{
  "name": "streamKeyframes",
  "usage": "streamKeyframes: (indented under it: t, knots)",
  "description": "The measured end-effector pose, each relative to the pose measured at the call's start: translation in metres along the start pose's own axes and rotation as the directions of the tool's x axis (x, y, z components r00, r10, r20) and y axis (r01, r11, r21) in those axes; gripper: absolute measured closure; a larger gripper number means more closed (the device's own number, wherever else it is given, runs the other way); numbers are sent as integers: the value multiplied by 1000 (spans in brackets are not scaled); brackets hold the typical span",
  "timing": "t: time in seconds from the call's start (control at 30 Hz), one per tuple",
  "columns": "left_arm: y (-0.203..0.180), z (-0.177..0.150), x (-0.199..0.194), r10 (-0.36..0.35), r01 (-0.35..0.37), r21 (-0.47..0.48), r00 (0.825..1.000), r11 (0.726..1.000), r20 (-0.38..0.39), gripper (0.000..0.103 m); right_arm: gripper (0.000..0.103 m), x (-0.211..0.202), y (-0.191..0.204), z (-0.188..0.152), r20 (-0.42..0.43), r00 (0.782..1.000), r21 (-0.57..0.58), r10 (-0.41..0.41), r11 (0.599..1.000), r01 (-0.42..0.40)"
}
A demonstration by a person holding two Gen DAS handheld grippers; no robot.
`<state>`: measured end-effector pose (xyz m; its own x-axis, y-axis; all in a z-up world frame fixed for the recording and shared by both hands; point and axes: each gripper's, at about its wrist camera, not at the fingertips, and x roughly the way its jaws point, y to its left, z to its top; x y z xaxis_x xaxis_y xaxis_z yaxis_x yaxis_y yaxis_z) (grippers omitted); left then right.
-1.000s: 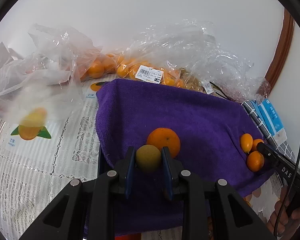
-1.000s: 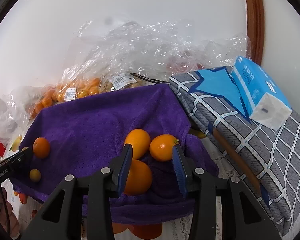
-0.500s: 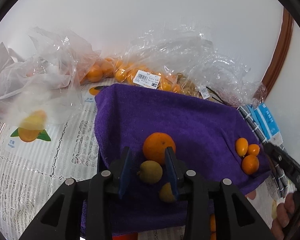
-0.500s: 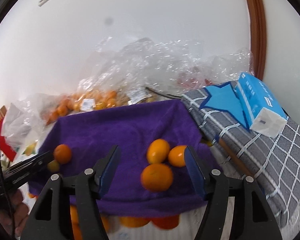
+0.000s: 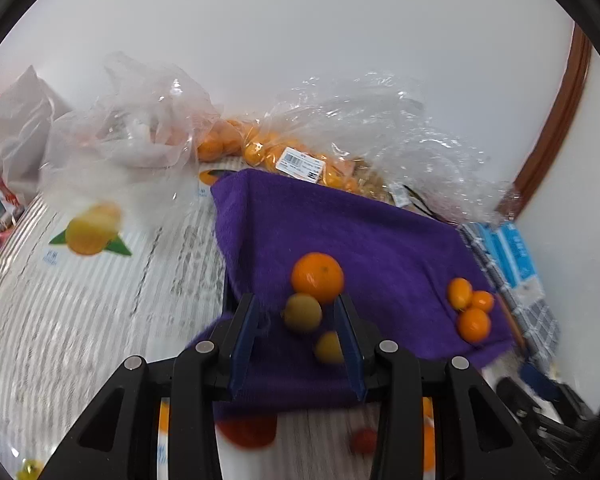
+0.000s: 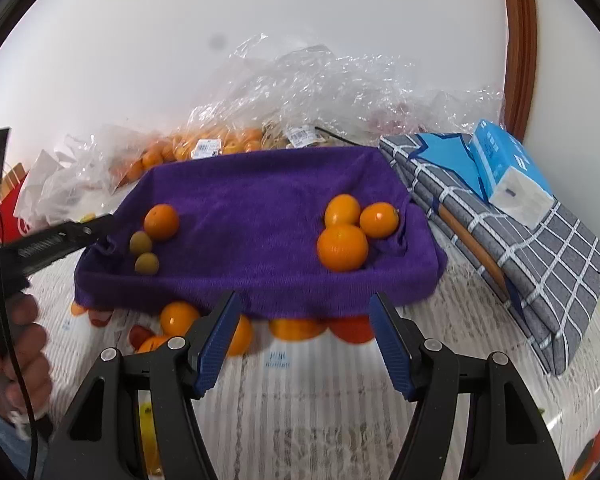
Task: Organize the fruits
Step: 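Lower the greenish fruit onto the towel and open the left tool, then grasp an orange lying beside the towel with the right tool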
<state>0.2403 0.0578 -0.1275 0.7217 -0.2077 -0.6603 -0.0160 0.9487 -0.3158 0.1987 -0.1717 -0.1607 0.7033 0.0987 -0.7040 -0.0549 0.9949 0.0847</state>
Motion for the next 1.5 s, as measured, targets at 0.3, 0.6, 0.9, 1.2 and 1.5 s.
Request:
streamKeyframes:
  t: [0.3,0.6,0.9,1.2,1.5]
  knots:
    - [19,-36,-31,54,-43,95,991,995,-119,66,37,-2,6,-10,-2,1000,38,22,999,-22]
    - [24,-42,-31,71,-63,117,996,991,-60,66,37,11,14,-13,-29,999,16,19,1000,-18]
    - [45,-37,-24,27,-26,8,995,1000,-95,66,37,22,10,-14,-46,999,41,19,999,-17]
    - [53,-39,-20,-16,11,-45,993,999,-117,66,37,26,5,-15,-50,998,41,43,998,-41]
    - [48,-39,-16,4,-6,-11,993,1000,-116,66,48,37,11,-11,-79,984,85,157,985,-151]
